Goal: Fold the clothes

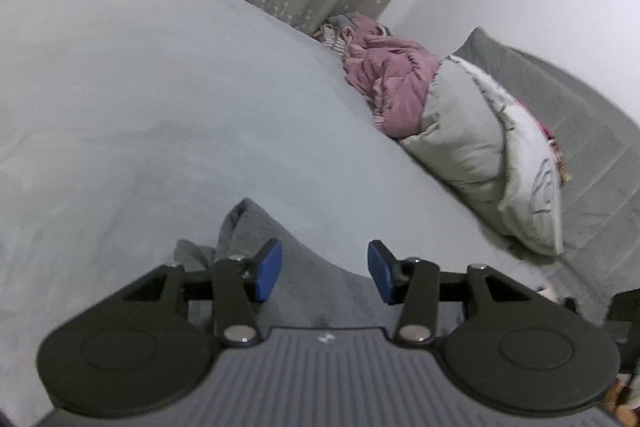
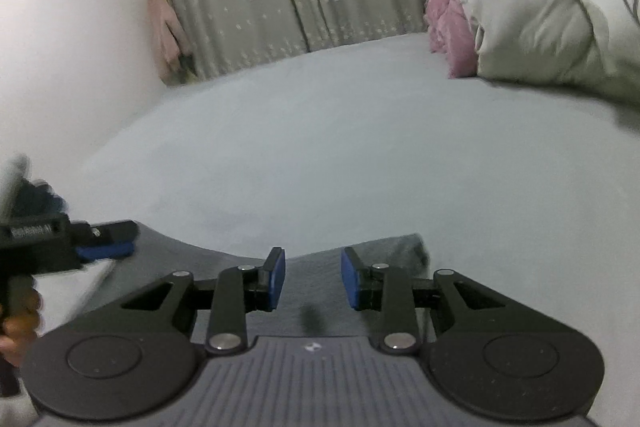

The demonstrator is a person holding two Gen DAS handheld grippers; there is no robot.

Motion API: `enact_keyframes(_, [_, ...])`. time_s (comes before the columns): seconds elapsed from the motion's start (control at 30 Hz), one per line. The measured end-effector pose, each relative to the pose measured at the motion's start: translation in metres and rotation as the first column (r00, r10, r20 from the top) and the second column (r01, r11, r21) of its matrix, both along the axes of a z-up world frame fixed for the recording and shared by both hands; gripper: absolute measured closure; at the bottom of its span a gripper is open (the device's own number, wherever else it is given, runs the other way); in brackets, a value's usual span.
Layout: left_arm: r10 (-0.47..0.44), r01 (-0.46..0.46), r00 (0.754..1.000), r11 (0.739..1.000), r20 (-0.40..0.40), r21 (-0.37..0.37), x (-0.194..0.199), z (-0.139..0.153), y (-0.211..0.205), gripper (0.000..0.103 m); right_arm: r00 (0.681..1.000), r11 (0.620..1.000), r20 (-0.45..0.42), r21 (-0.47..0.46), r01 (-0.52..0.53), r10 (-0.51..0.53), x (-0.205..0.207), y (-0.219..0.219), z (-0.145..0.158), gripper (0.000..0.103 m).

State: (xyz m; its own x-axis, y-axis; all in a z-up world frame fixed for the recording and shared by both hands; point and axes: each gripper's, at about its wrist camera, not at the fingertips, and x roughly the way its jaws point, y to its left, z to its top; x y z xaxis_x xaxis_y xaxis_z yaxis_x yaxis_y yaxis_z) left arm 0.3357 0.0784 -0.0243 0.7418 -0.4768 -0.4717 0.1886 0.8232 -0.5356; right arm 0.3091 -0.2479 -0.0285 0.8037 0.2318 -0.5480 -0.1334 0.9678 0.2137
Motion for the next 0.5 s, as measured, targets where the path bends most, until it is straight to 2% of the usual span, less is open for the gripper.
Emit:
enact_keyframes(0.13, [0.067, -0.065, 0.996, 0.997, -0.061, 0.041, 0.022, -0.023, 0.006, 0.062, 0.991, 0.992, -0.054, 0.014, 0.122, -0.121, 0.010, -0.027, -0.021, 0.071])
enact_keyframes(0.2, [0.084, -0.083, 0.995, 0.996, -0.058, 0.029, 0.024, -0.029, 0.014, 0.064, 0.986, 0.985, -0.073, 0.082, 0.155, -0.149, 0.007, -0.042, -0.032, 0.071])
enact_keyframes(0.3, [0.105, -0.106, 0.993, 0.994, -0.060, -0.005, 0.020, -0.034, 0.026, 0.068, 0.983, 0.976, -0.075, 0.127, 0.175, -0.166, 0.000, -0.055, -0.029, 0.071])
enact_keyframes(0.4, [0.112, -0.112, 0.992, 0.994, -0.054, -0.002, 0.011, -0.024, 0.029, 0.056, 0.987, 0.980, -0.033, 0.114, 0.163, -0.160, -0.013, -0.058, -0.014, 0.070])
enact_keyframes(0.43, [0.114, -0.114, 0.992, 0.993, -0.045, 0.012, 0.006, -0.017, 0.028, 0.045, 0.989, 0.983, -0.016, 0.107, 0.148, -0.147, -0.020, -0.055, -0.008, 0.069])
enact_keyframes(0.5, [0.099, -0.099, 0.995, 0.995, -0.014, 0.025, -0.003, -0.005, 0.026, 0.044, 0.994, 0.990, 0.020, 0.094, 0.104, -0.107, -0.036, -0.047, 0.003, 0.069])
